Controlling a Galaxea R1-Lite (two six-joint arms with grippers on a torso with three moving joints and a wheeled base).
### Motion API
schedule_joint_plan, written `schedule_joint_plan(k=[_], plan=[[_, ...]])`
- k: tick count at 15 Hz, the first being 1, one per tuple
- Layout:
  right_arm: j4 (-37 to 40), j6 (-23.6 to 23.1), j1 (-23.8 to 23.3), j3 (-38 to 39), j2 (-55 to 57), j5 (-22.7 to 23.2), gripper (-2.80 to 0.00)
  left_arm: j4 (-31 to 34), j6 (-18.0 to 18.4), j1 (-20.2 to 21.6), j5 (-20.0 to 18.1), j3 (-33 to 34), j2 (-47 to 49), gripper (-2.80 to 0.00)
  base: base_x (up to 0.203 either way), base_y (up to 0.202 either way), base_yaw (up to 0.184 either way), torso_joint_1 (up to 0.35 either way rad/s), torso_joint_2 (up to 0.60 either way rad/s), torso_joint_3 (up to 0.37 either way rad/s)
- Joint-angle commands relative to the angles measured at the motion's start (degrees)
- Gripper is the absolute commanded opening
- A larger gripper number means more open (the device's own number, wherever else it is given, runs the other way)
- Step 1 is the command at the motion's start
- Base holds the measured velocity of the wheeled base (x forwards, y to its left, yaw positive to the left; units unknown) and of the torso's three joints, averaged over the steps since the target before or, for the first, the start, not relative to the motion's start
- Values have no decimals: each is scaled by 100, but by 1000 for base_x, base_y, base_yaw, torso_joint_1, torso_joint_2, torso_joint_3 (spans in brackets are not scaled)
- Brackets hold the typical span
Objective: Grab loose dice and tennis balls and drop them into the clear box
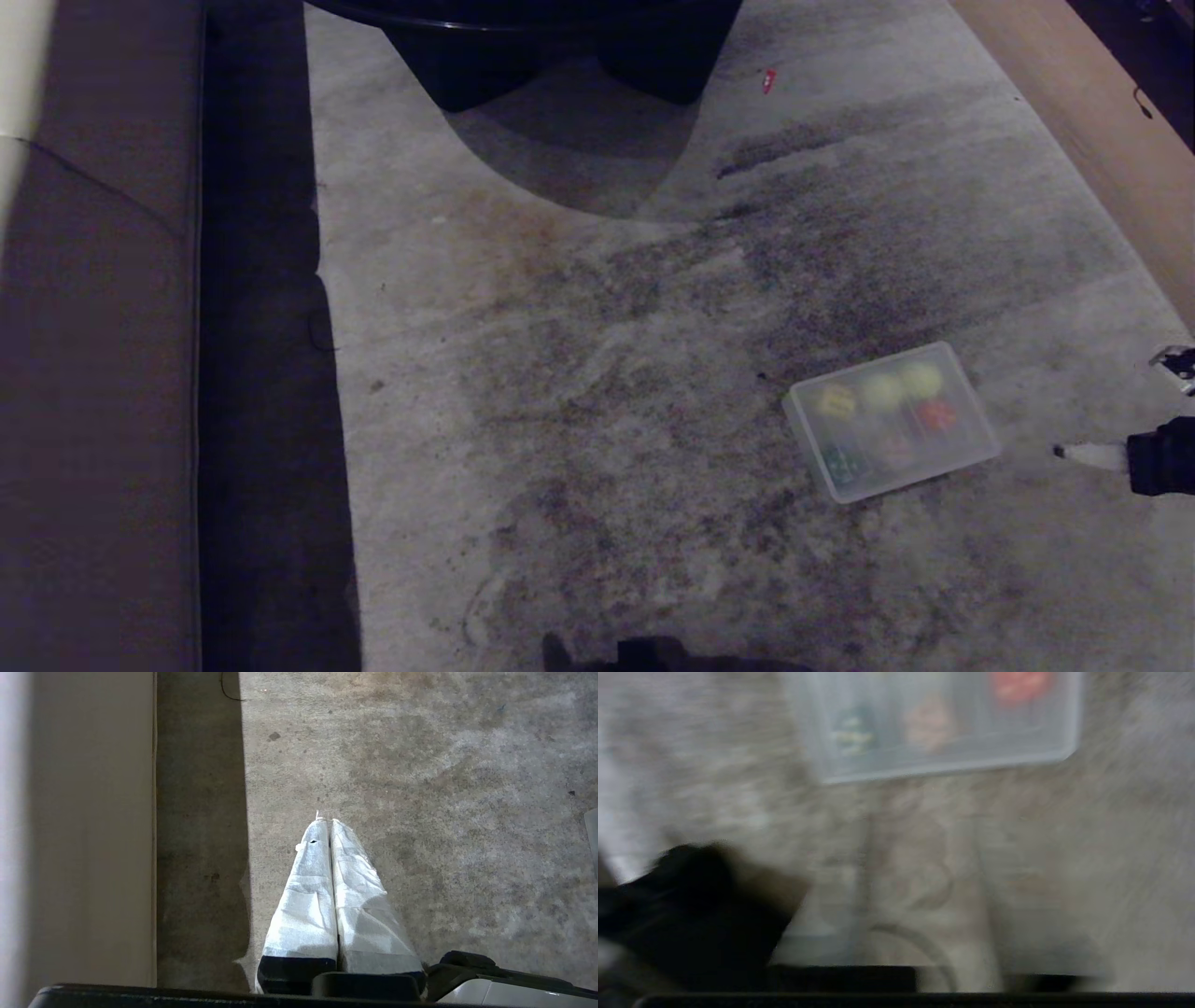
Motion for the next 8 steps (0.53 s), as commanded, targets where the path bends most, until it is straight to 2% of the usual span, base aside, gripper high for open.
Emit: schedule_joint_plan(k=[1,4,6,8], plan=[[667,15,29,523,-1724,25,-280,-2,-8,0,3,0,-7,-280,0,0,0,0,0,0],[1225,324,42,1658,-3411,10,-280,-2,-8,0,3,0,-2,-280,0,0,0,0,0,0],[1170,679,113,2751,-4580,-48,-280,-2,-8,0,3,0,-9,-280,0,0,0,0,0,0],[1031,1189,478,3455,-5598,-392,-280,-2,-8,0,3,0,-2,-280,0,0,0,0,0,0]])
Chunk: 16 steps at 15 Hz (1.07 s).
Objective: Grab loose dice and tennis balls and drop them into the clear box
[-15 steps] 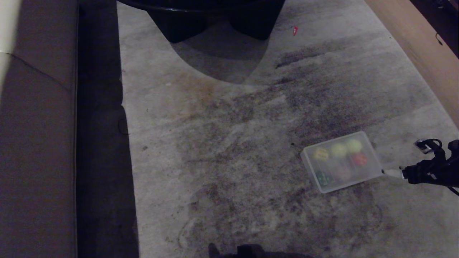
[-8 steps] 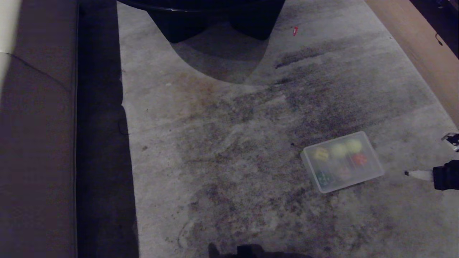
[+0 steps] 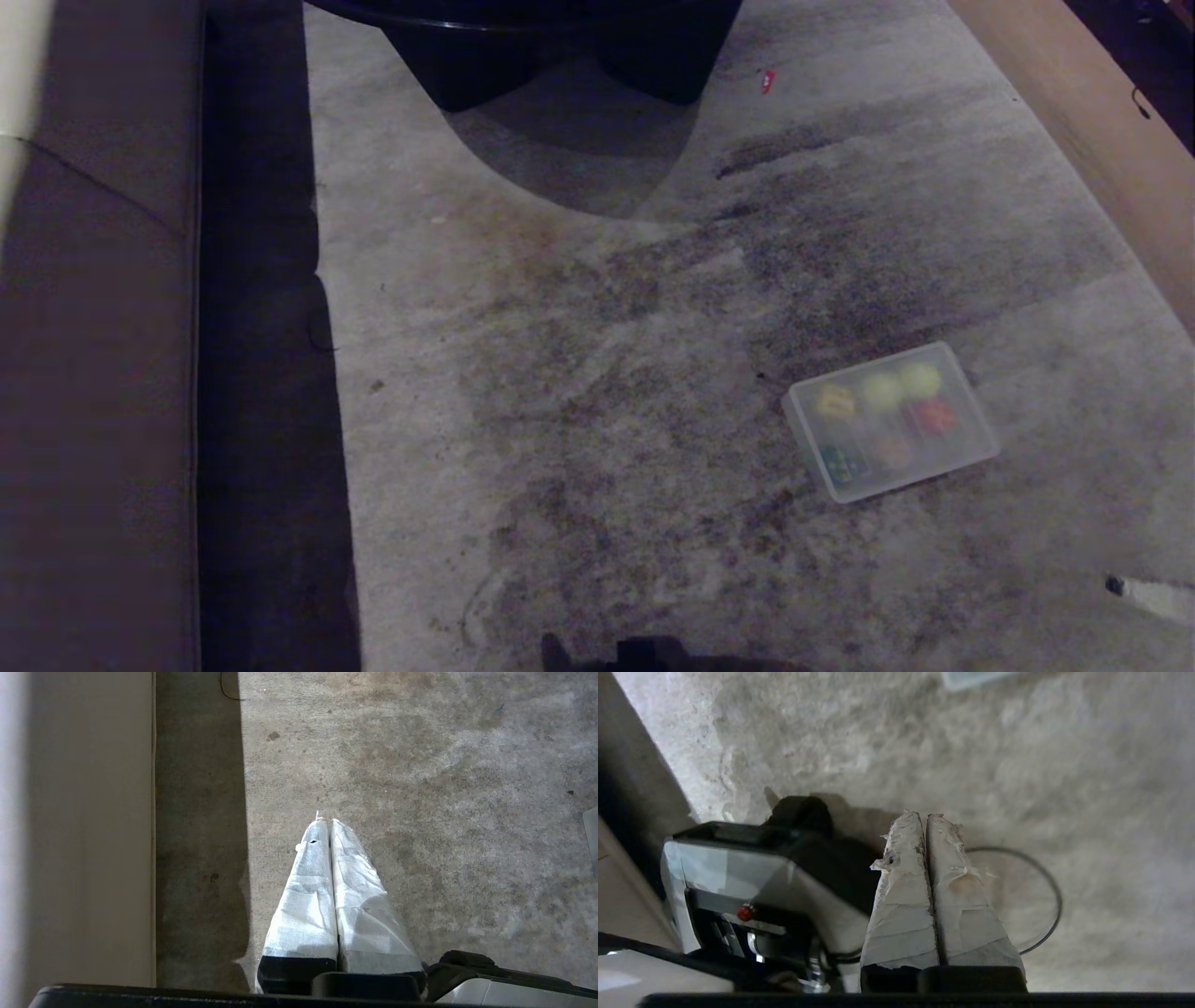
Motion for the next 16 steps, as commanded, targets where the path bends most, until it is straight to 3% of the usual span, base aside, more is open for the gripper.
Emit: schedule_joint_plan(k=[1,5,7,10,13,16], plan=[[-87,538,564,652,-1632,-363,-280,-8,-8,0,1,0,-2,-280,0,0,0,0,0,0],[-1163,1462,2024,1803,-3031,-1654,-280,-2,-8,0,1,0,-2,-280,0,0,0,0,0,0],[-1384,1847,2475,1912,-3874,-1864,-280,-2,-8,0,1,0,-2,-280,0,0,0,0,0,0],[-1512,2059,2851,1995,-4394,-2572,-280,-2,-8,0,1,0,-2,-280,0,0,0,0,0,0],[-1520,2185,2995,2005,-4421,-2621,-280,-2,-8,0,1,0,-6,-280,0,0,0,0,0,0],[-1402,2223,3191,1997,-4977,-3038,-280,-2,-8,0,1,0,-10,-280,0,0,0,0,0,0]])
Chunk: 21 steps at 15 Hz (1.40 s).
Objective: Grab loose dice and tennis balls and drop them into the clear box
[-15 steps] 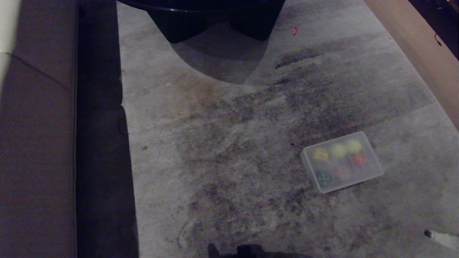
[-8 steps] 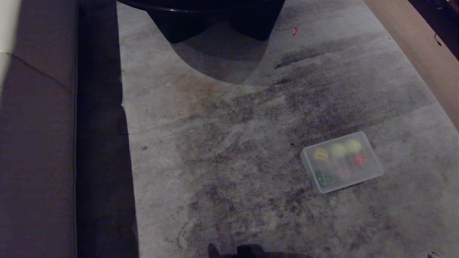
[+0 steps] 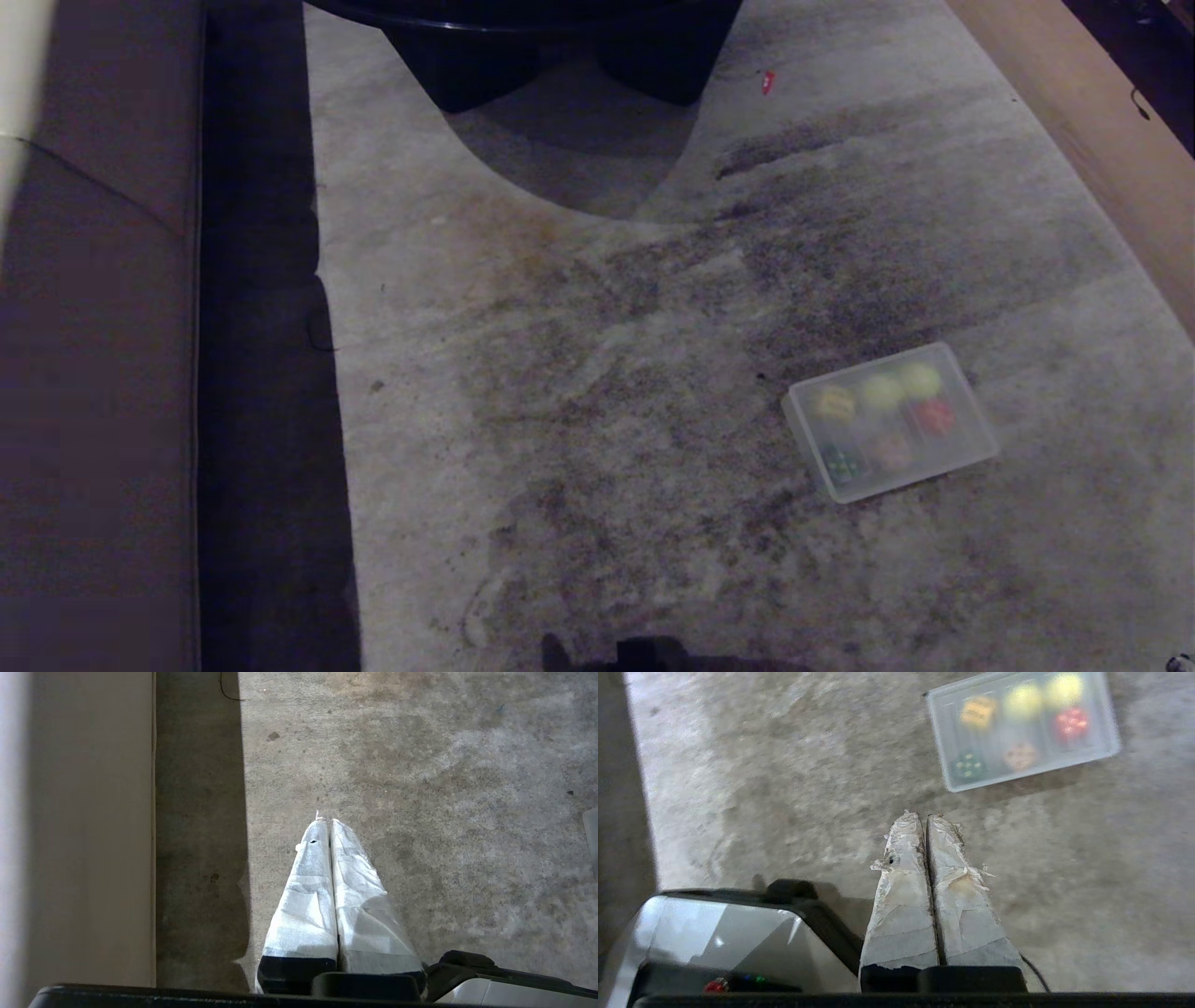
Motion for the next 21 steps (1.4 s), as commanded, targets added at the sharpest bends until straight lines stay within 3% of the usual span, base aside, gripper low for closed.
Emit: schedule_joint_plan(k=[1,3,5,21], plan=[[120,3,146,28,-888,-228,-280,-9,-5,0,4,0,-2,-280,0,0,0,0,0,0],[339,-99,257,39,-1420,-891,-280,-2,-5,0,4,0,-2,-280,0,0,0,0,0,0],[1022,-86,296,33,-1425,-1247,-280,-2,-5,0,4,0,-2,-280,0,0,0,0,0,0],[899,-37,299,53,-1423,-1267,-280,-11,-49,0,10,0,-2,-280,0,0,0,0,0,18]])
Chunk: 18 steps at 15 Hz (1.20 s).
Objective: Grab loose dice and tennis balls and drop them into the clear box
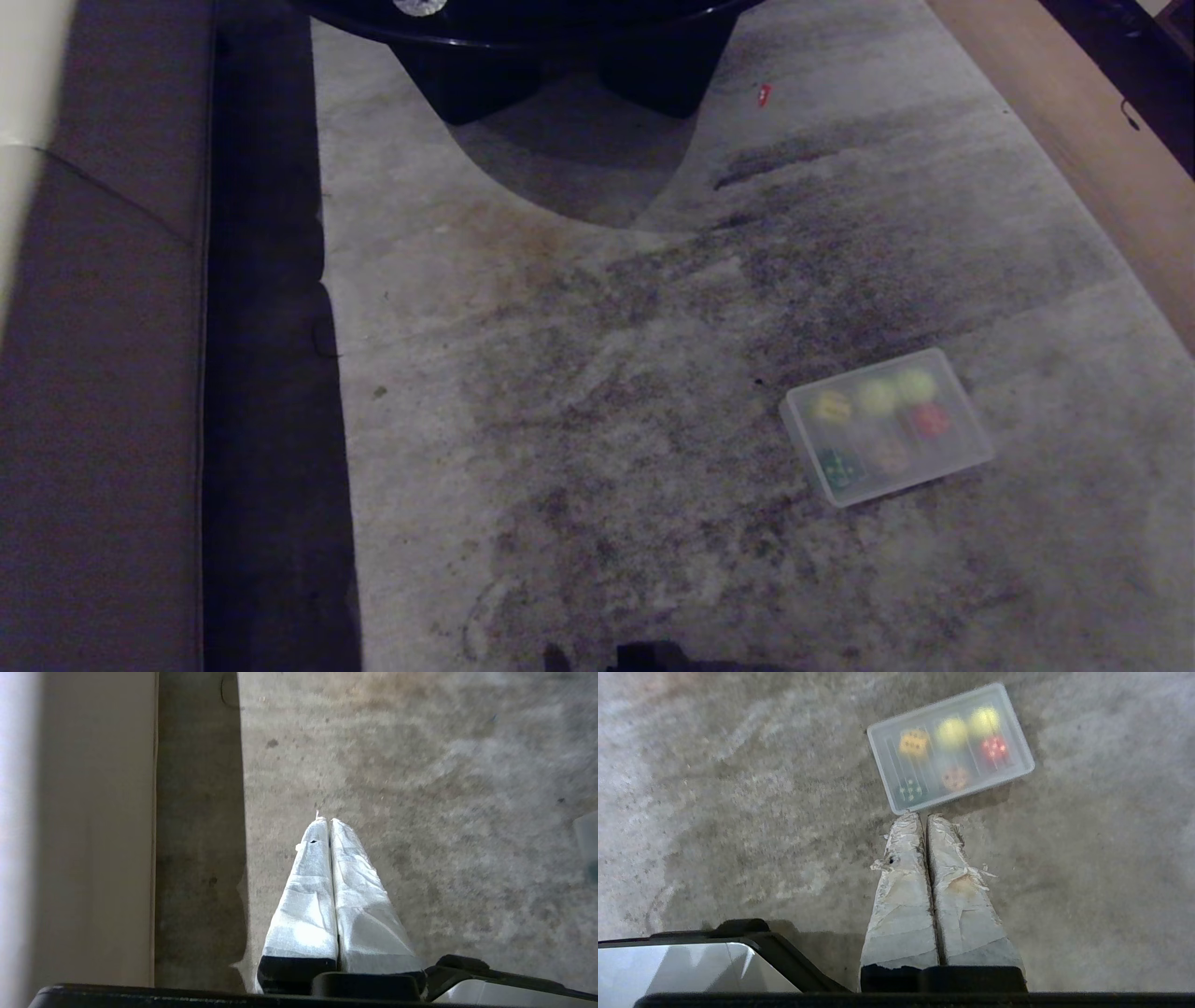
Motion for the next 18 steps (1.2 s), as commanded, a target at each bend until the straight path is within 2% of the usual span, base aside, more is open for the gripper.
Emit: schedule_joint_plan(k=[1,18], plan=[[-5,1,2,53,18,-1,-280,-4,-10,0,7,0,-5,-280,0,0,0,1,2,201],[-5,19,2,53,18,-1,-280,-4,-19,0,7,0,-2,-280,0,0,0,3,2,205]])
